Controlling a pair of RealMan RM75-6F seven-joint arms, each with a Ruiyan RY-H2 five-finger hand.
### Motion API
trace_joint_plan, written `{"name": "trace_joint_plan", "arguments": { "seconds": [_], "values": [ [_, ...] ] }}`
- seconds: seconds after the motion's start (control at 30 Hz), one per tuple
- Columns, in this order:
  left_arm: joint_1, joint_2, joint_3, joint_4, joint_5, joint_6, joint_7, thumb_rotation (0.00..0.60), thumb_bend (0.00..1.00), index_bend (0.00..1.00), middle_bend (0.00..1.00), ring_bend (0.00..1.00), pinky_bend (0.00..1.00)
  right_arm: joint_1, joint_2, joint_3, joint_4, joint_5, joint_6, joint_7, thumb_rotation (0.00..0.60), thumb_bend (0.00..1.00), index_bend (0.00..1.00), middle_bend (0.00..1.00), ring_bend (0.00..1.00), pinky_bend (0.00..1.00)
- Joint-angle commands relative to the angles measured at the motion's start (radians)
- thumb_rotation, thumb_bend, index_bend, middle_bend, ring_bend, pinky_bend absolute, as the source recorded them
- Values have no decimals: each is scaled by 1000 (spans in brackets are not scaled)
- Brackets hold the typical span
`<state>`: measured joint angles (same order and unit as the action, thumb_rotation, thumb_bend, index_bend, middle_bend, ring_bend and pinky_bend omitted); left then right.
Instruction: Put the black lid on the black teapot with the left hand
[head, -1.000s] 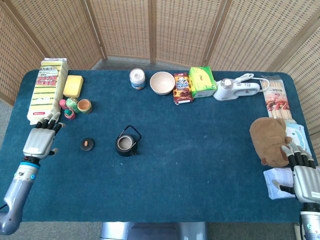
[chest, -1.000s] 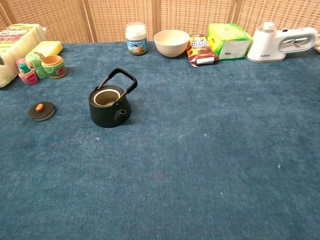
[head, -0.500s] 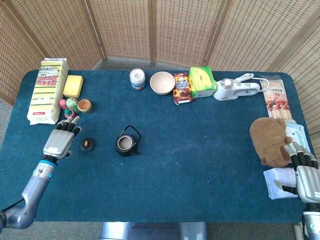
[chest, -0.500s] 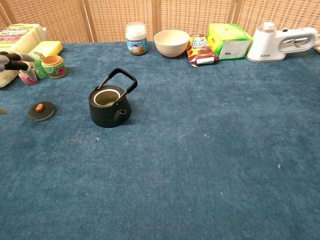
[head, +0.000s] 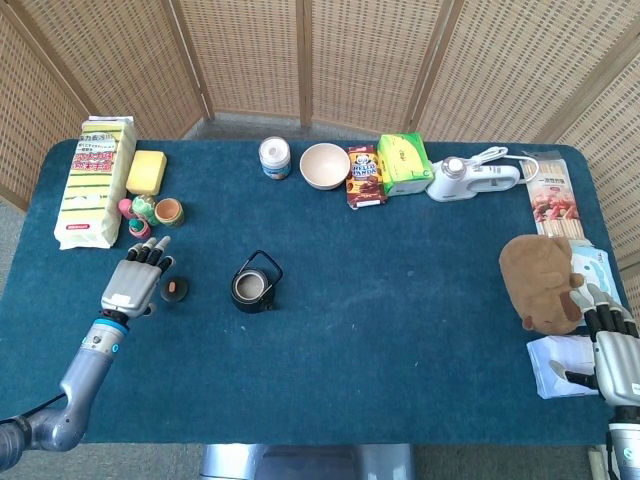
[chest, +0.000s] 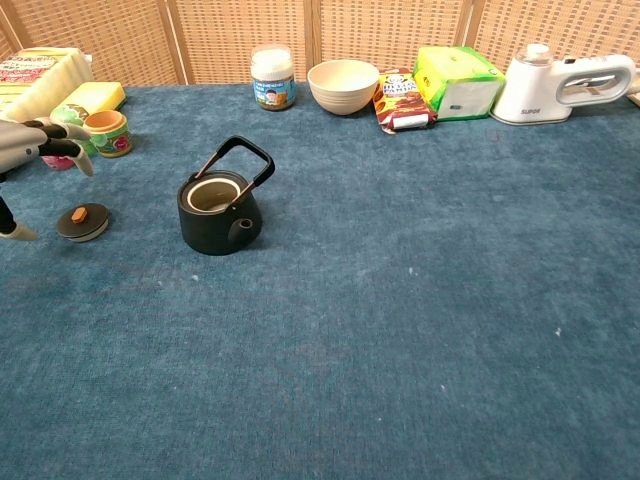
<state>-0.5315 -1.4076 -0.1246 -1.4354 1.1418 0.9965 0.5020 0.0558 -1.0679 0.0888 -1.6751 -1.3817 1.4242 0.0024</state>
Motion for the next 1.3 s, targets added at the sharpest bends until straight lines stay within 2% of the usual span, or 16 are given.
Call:
{"name": "trace_joint_plan", "arguments": {
  "seconds": [0.03, 0.77, 0.93, 1.17, 1.3],
  "values": [
    [-8, -10, 4, 12, -6, -5, 8, 600, 139, 244, 0, 0, 113, 0, 1, 0, 0, 1, -1, 1, 600, 10, 100, 3, 12, 0],
    [-51, -64, 21, 44, -80, -24, 84, 600, 162, 263, 0, 0, 113, -2, 7, 3, 1, 5, 2, 16, 600, 10, 100, 2, 12, 0],
    [-61, -74, 23, 48, -106, -31, 104, 600, 196, 366, 0, 0, 113, -3, 8, 3, 2, 6, 2, 19, 600, 11, 99, 2, 12, 0],
    [-68, -79, 29, 42, -130, -22, 132, 600, 290, 372, 0, 0, 113, -3, 10, 3, 3, 7, 0, 24, 600, 10, 100, 2, 11, 0],
    [-70, -80, 32, 39, -140, -12, 147, 600, 305, 375, 0, 0, 113, -4, 12, 4, 3, 7, 1, 27, 600, 10, 99, 2, 12, 0]
  ]
}}
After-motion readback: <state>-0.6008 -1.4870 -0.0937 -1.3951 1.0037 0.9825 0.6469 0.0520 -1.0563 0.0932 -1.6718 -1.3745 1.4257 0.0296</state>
